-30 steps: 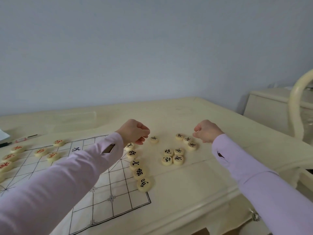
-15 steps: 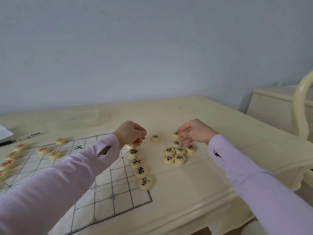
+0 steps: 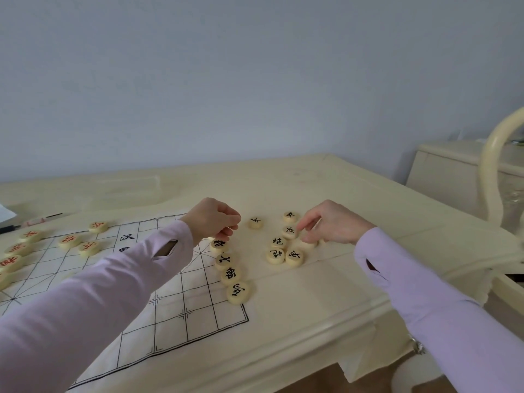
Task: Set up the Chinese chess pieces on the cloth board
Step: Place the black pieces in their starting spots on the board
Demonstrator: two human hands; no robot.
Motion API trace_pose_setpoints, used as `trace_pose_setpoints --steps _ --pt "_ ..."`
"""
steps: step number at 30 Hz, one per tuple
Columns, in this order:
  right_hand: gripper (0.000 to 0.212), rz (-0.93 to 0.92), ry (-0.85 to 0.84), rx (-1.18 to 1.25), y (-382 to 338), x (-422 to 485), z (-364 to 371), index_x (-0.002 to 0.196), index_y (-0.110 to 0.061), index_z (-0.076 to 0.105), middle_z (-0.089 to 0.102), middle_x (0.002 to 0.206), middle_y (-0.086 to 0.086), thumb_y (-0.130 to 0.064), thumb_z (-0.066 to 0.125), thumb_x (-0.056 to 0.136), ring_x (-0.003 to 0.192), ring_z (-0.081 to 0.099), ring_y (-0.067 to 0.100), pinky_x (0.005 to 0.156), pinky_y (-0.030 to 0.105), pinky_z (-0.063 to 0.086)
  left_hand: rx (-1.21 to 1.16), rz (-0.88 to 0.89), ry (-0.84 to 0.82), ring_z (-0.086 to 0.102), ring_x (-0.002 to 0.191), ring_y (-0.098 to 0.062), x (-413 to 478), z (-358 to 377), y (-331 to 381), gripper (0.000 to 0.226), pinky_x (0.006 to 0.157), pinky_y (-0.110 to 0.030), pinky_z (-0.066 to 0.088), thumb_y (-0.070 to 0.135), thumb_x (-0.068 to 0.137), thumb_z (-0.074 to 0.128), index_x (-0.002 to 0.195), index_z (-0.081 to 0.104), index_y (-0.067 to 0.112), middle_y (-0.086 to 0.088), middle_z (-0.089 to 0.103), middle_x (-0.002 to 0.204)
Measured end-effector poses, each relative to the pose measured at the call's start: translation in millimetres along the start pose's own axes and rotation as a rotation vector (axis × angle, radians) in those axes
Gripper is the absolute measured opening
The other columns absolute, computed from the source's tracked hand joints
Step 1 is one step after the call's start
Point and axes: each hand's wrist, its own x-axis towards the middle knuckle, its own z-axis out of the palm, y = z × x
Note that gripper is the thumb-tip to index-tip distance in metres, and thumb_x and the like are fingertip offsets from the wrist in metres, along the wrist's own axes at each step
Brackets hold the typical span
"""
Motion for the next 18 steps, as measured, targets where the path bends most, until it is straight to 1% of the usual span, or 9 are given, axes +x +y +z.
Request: trace_pose_setpoints --steps 2,5,7,10,13,14,16,17,18 --pt "0.024 -0.044 -0.061 0.008 -6 -7 2 0.099 -0.018 0.072 0.057 0.081 -0.004 -0.018 0.077 0.075 0.066 0.050 0.004 0.060 0.015 0.038 0.000 -0.001 0.000 0.056 0.061 -0.014 -1 1 1 0.008 0.052 -0.017 0.055 0.008 0.090 0.058 0.092 0.065 0.004 -0.007 0.063 0.076" --pt "0.031 -0.046 -0.168 -0.067 -12 -14 11 0.102 -0.015 0.071 0.058 0.081 -0.005 -0.019 0.079 0.073 0.070 0.052 0.004 0.063 0.014 0.036 -0.004 0.007 -0.005 0.056 0.060 -0.014 -5 6 3 0.008 0.053 -0.017 0.055 0.009 0.090 0.058 0.092 0.065 0.004 -0.006 0.063 0.076" --pt "0.035 -0.032 -0.162 -0.089 -12 -16 13 0.105 -0.013 0.071 0.059 0.082 -0.004 -0.018 0.080 0.072 0.072 0.052 0.006 0.063 0.014 0.036 -0.001 0.016 -0.016 0.056 0.060 -0.013 -7 8 3 0.008 0.055 -0.018 0.055 0.009 0.090 0.058 0.090 0.065 0.006 -0.006 0.063 0.076" --pt "0.038 -0.008 -0.150 -0.058 -12 -19 10 0.107 -0.013 0.069 0.058 0.082 -0.005 -0.021 0.081 0.071 0.071 0.053 0.004 0.061 0.014 0.035 0.015 0.027 -0.023 0.057 0.060 -0.014 -10 12 5 0.008 0.064 -0.025 0.055 0.011 0.090 0.059 0.086 0.066 0.009 -0.005 0.065 0.076" --pt "0.037 -0.005 -0.161 -0.117 -14 -20 14 0.106 -0.014 0.070 0.058 0.081 -0.007 -0.023 0.080 0.072 0.078 0.055 0.009 0.069 0.016 0.039 0.012 0.040 -0.027 0.058 0.060 -0.013 -14 14 8 0.008 0.060 -0.021 0.055 0.011 0.090 0.058 0.088 0.066 0.009 -0.004 0.065 0.077" --pt "0.035 -0.009 -0.161 -0.144 -15 -20 16 0.104 -0.014 0.070 0.057 0.079 -0.009 -0.023 0.080 0.072 0.081 0.055 0.010 0.072 0.018 0.040 0.012 0.042 -0.030 0.058 0.061 -0.013 -15 15 9 0.008 0.062 -0.022 0.055 0.011 0.090 0.058 0.089 0.066 0.009 -0.004 0.065 0.077" --pt "0.031 -0.012 -0.156 -0.162 -17 -21 19 0.099 -0.017 0.071 0.057 0.078 -0.009 -0.023 0.081 0.070 0.083 0.055 0.011 0.076 0.022 0.043 0.030 0.041 -0.033 0.059 0.063 -0.016 -18 16 10 0.009 0.073 -0.032 0.052 0.013 0.089 0.059 0.088 0.067 0.010 -0.003 0.067 0.077" --pt "0.029 -0.012 -0.148 -0.161 -18 -22 19 0.096 -0.019 0.070 0.058 0.080 -0.007 -0.023 0.081 0.069 0.084 0.056 0.012 0.078 0.025 0.045 0.040 0.043 -0.035 0.060 0.063 -0.017 -20 16 10 0.009 0.075 -0.033 0.050 0.014 0.089 0.059 0.088 0.067 0.010 -0.002 0.067 0.076" --pt "0.029 -0.013 -0.136 -0.156 -18 -23 19 0.094 -0.021 0.068 0.060 0.084 -0.005 -0.022 0.082 0.068 0.085 0.057 0.013 0.081 0.026 0.046 0.043 0.046 -0.036 0.059 0.062 -0.016 -23 16 12 0.009 0.073 -0.031 0.051 0.014 0.089 0.059 0.089 0.067 0.010 -0.002 0.067 0.076"
